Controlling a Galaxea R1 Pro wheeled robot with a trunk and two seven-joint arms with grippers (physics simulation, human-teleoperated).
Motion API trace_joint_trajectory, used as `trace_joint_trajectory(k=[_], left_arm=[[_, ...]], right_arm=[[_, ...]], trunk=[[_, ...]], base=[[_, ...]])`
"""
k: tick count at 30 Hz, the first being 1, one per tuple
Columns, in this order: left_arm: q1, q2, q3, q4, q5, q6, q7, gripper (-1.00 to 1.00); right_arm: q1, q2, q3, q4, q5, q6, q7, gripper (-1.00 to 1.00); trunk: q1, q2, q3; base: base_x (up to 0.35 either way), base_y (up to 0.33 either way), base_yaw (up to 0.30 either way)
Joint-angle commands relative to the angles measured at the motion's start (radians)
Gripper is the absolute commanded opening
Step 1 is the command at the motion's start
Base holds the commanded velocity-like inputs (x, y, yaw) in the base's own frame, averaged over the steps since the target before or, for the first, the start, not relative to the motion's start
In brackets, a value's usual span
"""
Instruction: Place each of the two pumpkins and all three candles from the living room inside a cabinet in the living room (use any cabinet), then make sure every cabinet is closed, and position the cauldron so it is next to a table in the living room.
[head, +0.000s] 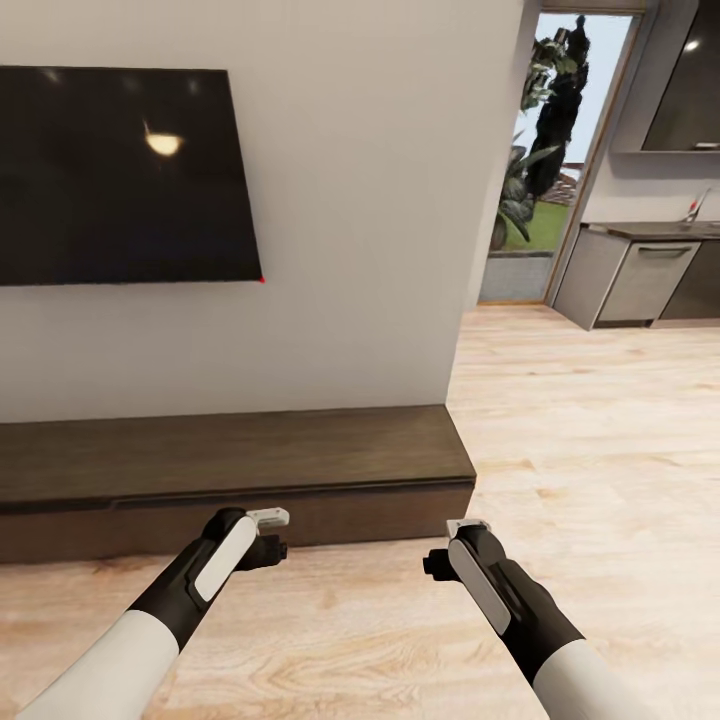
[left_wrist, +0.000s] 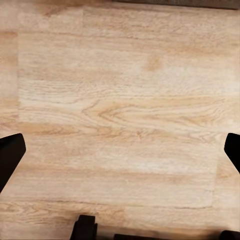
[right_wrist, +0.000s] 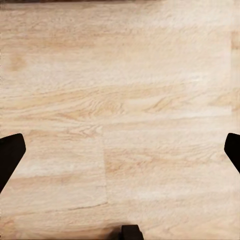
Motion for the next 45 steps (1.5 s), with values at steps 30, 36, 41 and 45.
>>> trace_joint_trajectory(k=[30, 36, 41, 45], left_arm=[[-0.002, 0.004, -0.117, 0.687, -0.022, -0.379, -0.117, 1.00], [0.038, 0.006, -0.155, 0.853, -0.080, -0.566, -0.225, 1.00], [0.118, 0.005, -0.159, 0.870, -0.103, -0.640, -0.235, 1.00], [0.178, 0.004, -0.160, 0.873, -0.116, -0.701, -0.237, 1.00]], right_arm=[[0.000, -0.006, 0.003, 0.421, -0.015, -0.267, -0.004, 1.00], [0.001, -0.003, 0.004, 0.819, -0.013, -0.612, 0.003, 1.00], [0.049, -0.003, 0.004, 0.964, -0.011, -0.757, 0.116, 1.00], [0.117, -0.006, 0.003, 0.986, -0.012, -0.790, 0.235, 1.00]], trunk=[[-0.115, 0.210, 0.093], [-0.138, 0.252, 0.112], [-0.157, 0.287, 0.128], [-0.173, 0.315, 0.140]], base=[[0.000, 0.000, 0.000], [0.000, 0.000, 0.000], [0.000, 0.000, 0.000], [0.000, 0.000, 0.000]])
